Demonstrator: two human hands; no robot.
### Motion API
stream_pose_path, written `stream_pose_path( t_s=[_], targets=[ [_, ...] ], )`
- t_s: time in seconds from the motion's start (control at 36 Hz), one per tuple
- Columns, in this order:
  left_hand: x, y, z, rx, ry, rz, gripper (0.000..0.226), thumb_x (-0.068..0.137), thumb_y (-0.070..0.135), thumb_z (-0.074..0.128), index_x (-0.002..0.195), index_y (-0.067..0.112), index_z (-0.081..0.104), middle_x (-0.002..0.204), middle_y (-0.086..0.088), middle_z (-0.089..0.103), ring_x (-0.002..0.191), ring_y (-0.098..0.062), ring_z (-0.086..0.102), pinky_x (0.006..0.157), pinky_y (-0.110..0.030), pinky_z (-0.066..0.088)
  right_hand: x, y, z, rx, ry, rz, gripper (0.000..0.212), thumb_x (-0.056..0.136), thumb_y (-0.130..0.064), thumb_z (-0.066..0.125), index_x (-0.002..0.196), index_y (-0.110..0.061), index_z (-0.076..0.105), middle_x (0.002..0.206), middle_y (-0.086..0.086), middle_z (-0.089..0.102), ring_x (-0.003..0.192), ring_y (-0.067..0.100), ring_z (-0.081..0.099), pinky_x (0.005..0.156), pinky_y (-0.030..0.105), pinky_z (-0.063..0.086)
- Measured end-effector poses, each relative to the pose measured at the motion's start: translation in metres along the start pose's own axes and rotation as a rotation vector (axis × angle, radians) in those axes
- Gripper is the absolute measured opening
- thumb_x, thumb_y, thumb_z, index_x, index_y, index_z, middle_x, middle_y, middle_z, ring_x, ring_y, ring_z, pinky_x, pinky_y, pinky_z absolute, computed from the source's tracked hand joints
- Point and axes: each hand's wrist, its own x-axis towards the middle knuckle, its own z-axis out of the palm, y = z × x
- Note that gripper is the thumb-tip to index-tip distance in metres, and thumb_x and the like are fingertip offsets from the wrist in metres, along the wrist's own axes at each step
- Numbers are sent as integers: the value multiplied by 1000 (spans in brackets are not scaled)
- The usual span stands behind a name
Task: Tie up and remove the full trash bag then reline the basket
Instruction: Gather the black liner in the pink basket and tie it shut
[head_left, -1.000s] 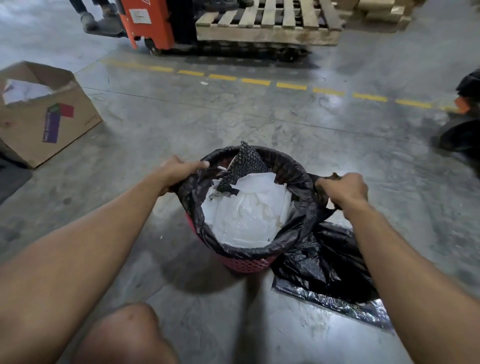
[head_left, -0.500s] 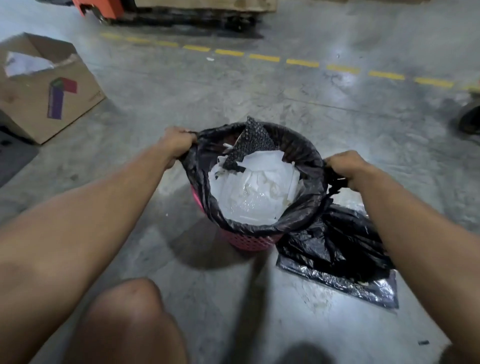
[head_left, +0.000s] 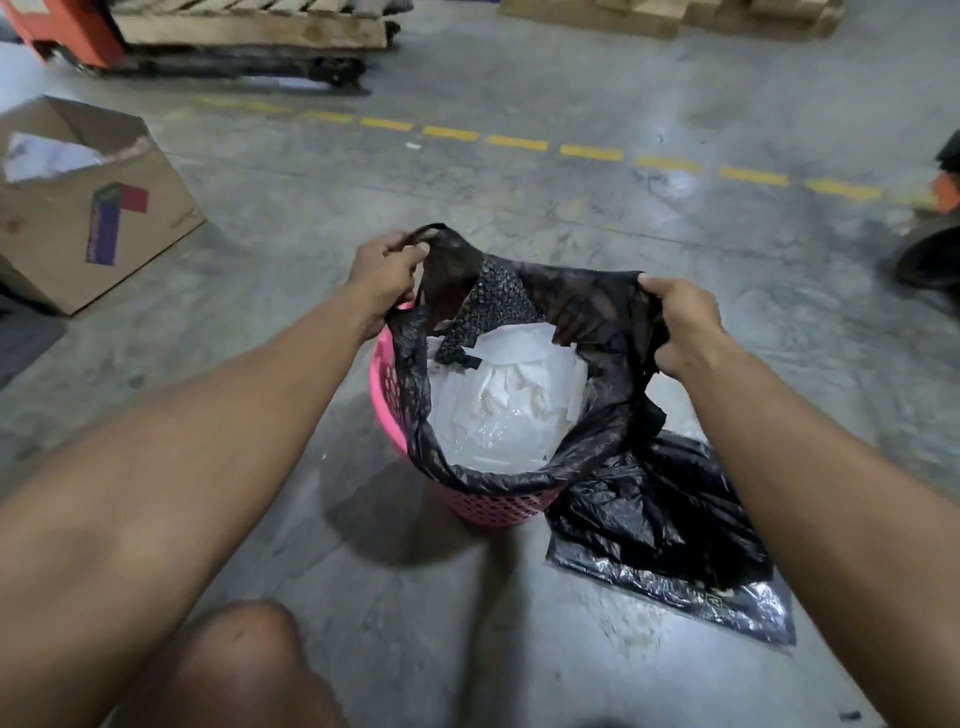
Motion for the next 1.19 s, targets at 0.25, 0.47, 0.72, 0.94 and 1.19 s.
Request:
stream_pose_path(
  t_s=[0.25,0.47,0.72,0.94,1.19],
  targets=[
    [-30,3,-56,178,-9,23,20,94,18,54,83,15,70,41,11,35,38,-10,25,40,-18,17,-10,12,-66,-394,-124,-172,34,69,-33,87,86,-9,69,81,6,69,72,23,66,71,34,53],
    [-78,-21,-118,492,-294,-195,24,100,25,59,81,13,67,62,-5,45,52,-12,45,52,-24,35,-43,19,-111,-1258,-290,29,12,77,-15,84,74,-5,77,68,13,70,61,24,57,53,27,40],
    [-90,18,-130,-194,-229,-234,15,79,36,75,78,22,69,82,3,68,79,-11,69,79,-27,52,-82,-36,-138,-363,-294,-95,65,52,-45,89,100,-4,72,81,3,76,78,12,68,70,20,58],
    [-111,43,-67,-217,-487,-154,23,98,32,55,118,28,66,92,0,67,89,-22,71,91,-44,56,-101,-39,-73,-169,-306,94,20,100,-28,55,86,-18,65,74,6,67,65,18,63,61,31,61],
    [-130,26,-114,155,-549,-190,82,60,59,87,122,9,67,76,-5,62,70,-16,62,66,-28,58,-118,-19,-113,-863,-445,-61,35,77,-32,84,64,-8,61,54,9,50,52,19,45,51,26,30]
  ],
)
